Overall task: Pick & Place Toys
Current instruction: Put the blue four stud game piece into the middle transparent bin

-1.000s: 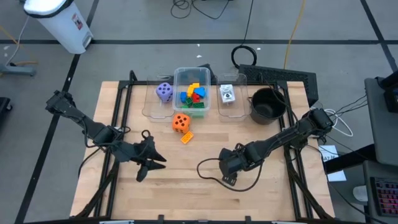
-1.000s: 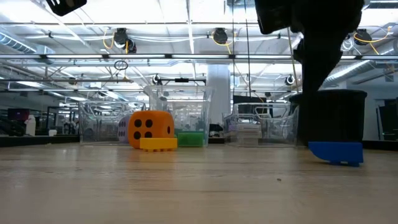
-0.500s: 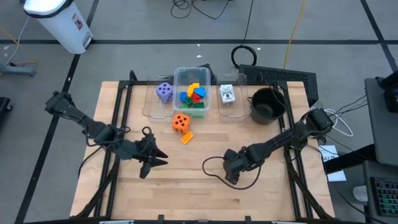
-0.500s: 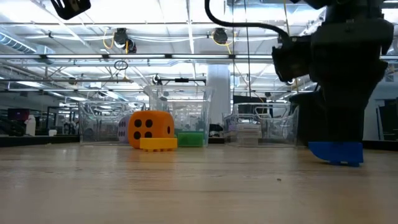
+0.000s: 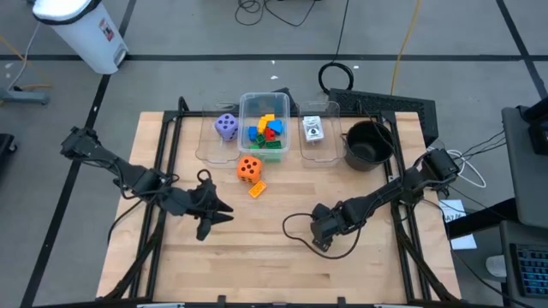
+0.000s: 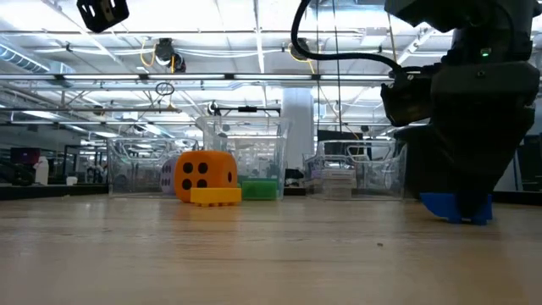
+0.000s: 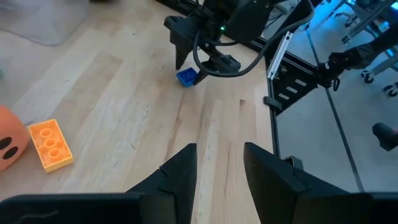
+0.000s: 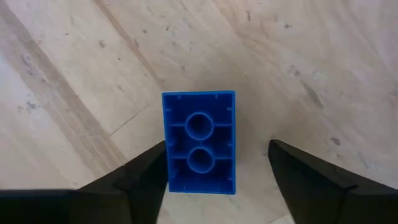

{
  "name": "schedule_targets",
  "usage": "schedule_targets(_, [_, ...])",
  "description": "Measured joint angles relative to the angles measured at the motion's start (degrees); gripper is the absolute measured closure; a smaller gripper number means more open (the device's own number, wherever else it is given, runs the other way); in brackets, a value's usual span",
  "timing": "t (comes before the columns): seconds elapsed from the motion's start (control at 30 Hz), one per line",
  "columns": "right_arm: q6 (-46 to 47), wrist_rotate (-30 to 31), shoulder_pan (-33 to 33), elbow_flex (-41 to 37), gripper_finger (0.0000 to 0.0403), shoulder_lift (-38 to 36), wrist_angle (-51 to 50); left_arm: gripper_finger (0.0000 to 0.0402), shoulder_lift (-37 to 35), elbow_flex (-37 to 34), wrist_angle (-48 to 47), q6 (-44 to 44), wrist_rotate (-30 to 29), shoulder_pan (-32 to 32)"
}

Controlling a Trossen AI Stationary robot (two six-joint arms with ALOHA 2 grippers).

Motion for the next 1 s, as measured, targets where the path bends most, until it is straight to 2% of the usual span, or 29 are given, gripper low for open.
schedule_targets(0.3, [-2.47, 0.41, -1.38, -0.12, 0.0251, 0.04, 0.82, 0.0265, 0.0, 0.0, 0.02, 0.76, 0.04, 1.63])
schedule_targets(0.37, [-3.58, 0.52, -1.8, -0.12, 0.0268, -0.01, 2.2, 0.0265, 0.0, 0.0, 0.02, 0.9, 0.04, 2.11])
schedule_targets(0.57, [-3.8, 0.79, -3.92, -0.14, 0.0268, -3.36, 11.99, 0.0265, 0.0, 0.0, 0.04, 0.82, 0.04, 3.45])
schedule_targets(0.73, [-6.01, 7.59, -6.12, -0.14, 0.0261, -10.28, 28.4, 0.0266, 0.02, 0.0, 0.76, -2.85, -0.26, 5.26])
schedule_targets(0.9, [-14.57, 14.75, -7.55, -0.1, 0.0257, -15.77, 42.04, 0.0265, 0.04, 0.0, 8.95, -8.61, -6.14, 8.17])
schedule_targets(1.0, [-19.32, 15.25, -8.19, -0.1, 0.0263, -16.78, 49.48, 0.0265, 0.04, 0.0, 17.04, -8.77, -8.94, 10.68])
